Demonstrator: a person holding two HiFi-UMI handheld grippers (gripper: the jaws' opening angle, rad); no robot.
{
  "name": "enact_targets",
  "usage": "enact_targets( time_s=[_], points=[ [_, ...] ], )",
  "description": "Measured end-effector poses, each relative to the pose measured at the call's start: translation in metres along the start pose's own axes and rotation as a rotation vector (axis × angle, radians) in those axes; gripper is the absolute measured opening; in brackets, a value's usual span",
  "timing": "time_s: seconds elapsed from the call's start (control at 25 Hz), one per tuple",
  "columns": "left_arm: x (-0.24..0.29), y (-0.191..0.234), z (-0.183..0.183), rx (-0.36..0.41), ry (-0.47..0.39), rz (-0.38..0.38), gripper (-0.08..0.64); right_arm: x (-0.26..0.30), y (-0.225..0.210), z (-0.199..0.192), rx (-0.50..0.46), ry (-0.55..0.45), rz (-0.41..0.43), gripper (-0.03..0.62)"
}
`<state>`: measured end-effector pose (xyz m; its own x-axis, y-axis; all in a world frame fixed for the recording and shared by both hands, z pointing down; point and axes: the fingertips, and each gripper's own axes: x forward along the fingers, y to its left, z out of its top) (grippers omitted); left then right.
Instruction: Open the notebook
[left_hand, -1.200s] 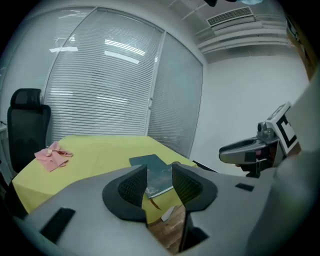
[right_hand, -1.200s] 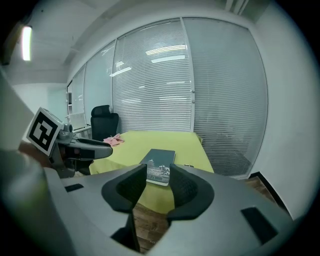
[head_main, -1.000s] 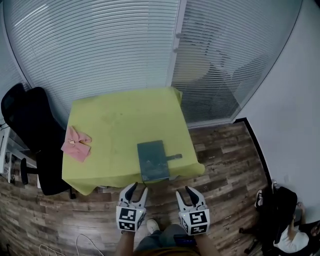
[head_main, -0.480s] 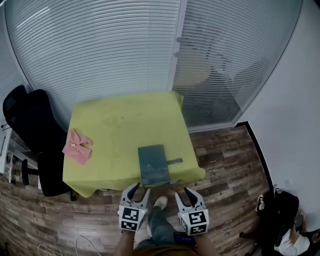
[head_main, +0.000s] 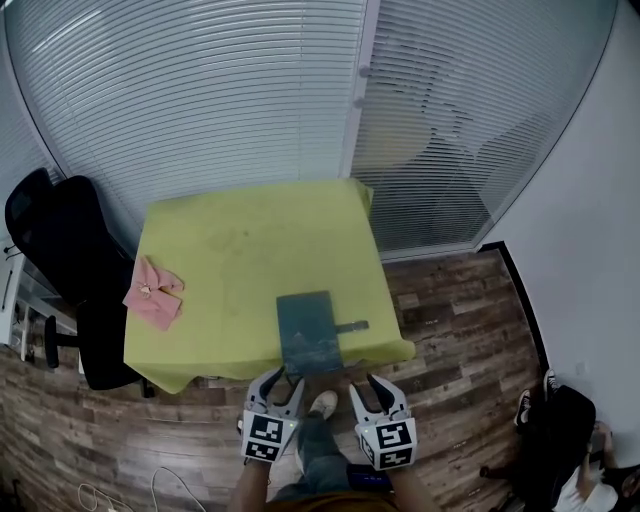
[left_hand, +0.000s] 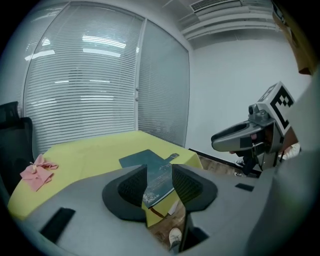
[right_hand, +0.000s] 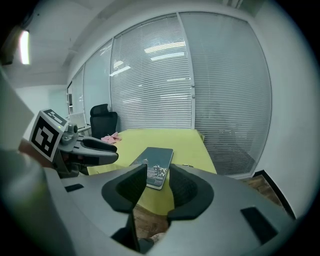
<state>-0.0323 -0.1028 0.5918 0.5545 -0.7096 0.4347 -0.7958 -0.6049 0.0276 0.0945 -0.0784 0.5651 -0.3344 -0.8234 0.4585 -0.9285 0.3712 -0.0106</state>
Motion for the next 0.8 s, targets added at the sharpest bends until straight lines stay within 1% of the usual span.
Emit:
enact_targets(
  time_s=[0.48,0.6,0.8],
  points=[
    [0.034,-0.003,-0.04,0.044,0.123,-0.041,0.16,0.025,-0.01,-0.025,0.028,0.073,0.02,0.153],
    [0.043,-0.004,-0.048,0.074,0.154,-0.053,0.161,0.033,-0.012,-0.029,0.034,0.09,0.026,0.153],
    [0.055,-0.007,-0.058,0.156,0.196,-0.074,0.163,0.043,-0.014,-0.034,0.039,0.113,0.037,0.153]
  ],
)
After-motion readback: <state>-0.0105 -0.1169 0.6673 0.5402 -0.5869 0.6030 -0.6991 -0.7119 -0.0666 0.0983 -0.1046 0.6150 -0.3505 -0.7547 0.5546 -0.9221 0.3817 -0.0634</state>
